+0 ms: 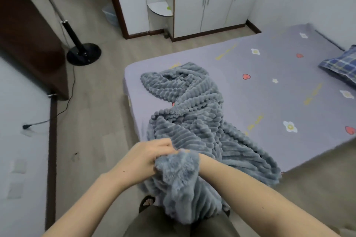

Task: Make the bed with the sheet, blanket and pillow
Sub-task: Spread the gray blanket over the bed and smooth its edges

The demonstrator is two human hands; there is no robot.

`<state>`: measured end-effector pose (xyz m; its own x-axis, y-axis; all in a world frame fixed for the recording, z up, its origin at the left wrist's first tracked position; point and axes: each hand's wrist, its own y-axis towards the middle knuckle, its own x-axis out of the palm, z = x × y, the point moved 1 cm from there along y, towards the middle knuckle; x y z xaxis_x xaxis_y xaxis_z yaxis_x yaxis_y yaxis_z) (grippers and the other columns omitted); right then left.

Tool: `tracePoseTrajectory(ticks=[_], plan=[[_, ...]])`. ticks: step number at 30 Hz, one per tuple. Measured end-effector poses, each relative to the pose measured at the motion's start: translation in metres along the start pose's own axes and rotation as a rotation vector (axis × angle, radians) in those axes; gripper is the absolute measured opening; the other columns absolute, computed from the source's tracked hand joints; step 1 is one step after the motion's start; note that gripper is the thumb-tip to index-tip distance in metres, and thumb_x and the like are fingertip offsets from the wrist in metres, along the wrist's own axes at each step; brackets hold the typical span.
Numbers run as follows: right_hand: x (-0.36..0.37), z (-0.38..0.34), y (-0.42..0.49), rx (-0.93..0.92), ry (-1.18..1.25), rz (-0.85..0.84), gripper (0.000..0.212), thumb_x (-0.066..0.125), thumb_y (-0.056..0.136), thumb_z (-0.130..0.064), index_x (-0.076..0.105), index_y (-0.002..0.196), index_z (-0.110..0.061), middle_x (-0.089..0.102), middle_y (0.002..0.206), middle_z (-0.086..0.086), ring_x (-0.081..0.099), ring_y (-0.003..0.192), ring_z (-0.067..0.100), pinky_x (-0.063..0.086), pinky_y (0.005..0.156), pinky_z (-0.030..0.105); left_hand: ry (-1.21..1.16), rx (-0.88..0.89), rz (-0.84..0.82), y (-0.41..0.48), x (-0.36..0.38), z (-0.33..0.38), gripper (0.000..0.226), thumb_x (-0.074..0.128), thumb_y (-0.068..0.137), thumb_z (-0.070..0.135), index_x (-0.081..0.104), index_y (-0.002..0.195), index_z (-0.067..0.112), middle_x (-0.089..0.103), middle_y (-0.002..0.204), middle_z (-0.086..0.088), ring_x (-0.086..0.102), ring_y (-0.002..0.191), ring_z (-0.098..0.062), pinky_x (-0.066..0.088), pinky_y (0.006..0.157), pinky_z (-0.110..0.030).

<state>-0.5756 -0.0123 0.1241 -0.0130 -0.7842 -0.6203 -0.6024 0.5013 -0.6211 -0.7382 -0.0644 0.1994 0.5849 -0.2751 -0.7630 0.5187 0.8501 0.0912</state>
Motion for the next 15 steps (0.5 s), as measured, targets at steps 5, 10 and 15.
tracePoseTrajectory(ticks=[5, 10, 15], plan=[[-0.037, 0.086, 0.004, -0.220, 0.068, 0.333, 0.020, 0.058, 0.087, -0.005, 0.072, 0.085, -0.019, 0.067, 0.112, -0.004, 0.056, 0.106, 0.017, 0.041, 0.096, 0.023, 0.131, -0.258, 0.141, 0.017, 0.025, 0.014, 0.018, 0.058, 0.069, 0.036, 0.054, 0.087, 0.034, 0.043, 0.086, 0.022, 0.044, 0.069, 0.004, 0.031, 0.054, -0.008], [-0.120, 0.210, -0.031, -0.105, 0.246, 0.962, 0.034, 0.056, 0.068, 0.016, 0.071, 0.098, 0.010, 0.064, 0.126, 0.010, 0.053, 0.122, 0.027, 0.038, 0.103, 0.031, 0.384, -0.703, 0.175, -0.004, 0.057, 0.013, 0.021, 0.066, 0.080, 0.024, 0.047, 0.088, 0.026, 0.055, 0.092, 0.006, 0.060, 0.078, -0.019, 0.035, 0.057, -0.030], [-0.126, 0.237, -0.091, -0.355, 0.030, 0.673, 0.011, 0.043, 0.066, -0.014, 0.049, 0.064, -0.005, 0.046, 0.055, 0.008, 0.040, 0.053, 0.018, 0.042, 0.083, 0.026, 0.343, -1.049, 0.324, -0.048, 0.094, 0.021, 0.008, 0.059, 0.085, 0.017, 0.061, 0.092, 0.016, 0.065, 0.085, -0.005, 0.058, 0.072, -0.027, 0.030, 0.058, -0.030]])
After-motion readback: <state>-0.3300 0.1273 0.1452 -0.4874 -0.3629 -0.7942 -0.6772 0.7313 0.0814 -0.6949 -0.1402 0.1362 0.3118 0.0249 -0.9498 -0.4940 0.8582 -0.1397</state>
